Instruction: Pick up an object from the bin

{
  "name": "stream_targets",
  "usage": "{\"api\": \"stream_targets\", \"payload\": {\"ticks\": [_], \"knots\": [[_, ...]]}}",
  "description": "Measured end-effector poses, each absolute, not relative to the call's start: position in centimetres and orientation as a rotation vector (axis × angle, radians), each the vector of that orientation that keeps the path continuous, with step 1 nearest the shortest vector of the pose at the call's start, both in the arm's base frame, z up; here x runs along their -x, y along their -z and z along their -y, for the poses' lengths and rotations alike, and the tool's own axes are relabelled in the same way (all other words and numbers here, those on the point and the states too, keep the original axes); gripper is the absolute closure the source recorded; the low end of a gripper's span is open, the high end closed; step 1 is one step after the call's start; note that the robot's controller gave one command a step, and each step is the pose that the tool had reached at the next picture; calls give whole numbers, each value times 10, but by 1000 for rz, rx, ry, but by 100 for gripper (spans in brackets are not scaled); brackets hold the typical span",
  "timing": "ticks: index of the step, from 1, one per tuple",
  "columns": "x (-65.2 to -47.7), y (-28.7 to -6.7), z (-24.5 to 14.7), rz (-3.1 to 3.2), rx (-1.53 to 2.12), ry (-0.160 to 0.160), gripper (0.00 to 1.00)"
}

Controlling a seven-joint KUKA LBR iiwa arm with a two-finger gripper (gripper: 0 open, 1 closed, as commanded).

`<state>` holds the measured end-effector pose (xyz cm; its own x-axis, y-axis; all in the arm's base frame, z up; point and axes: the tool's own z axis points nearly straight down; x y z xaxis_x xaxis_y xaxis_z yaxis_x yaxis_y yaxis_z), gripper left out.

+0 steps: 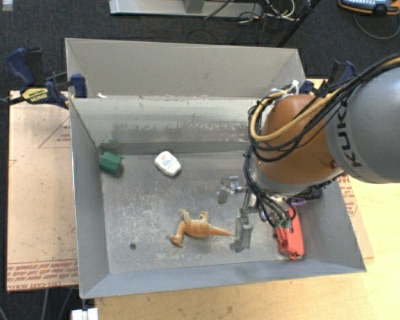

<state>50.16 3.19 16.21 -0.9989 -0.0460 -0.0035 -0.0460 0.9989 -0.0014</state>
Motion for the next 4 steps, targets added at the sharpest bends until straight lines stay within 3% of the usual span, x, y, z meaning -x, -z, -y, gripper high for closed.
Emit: {"api": "stream_targets", "payload": {"ticks": [1, 2, 3, 4], "knots": [[-504, -134, -60, -3143, 130, -7, 0], [-517, -119, -56, -3122, -332, -3, 0], [-516, -103, -55, -3134, -246, -3, 0], [-514, -86, -68, -3136, 182, -3, 0]]}}
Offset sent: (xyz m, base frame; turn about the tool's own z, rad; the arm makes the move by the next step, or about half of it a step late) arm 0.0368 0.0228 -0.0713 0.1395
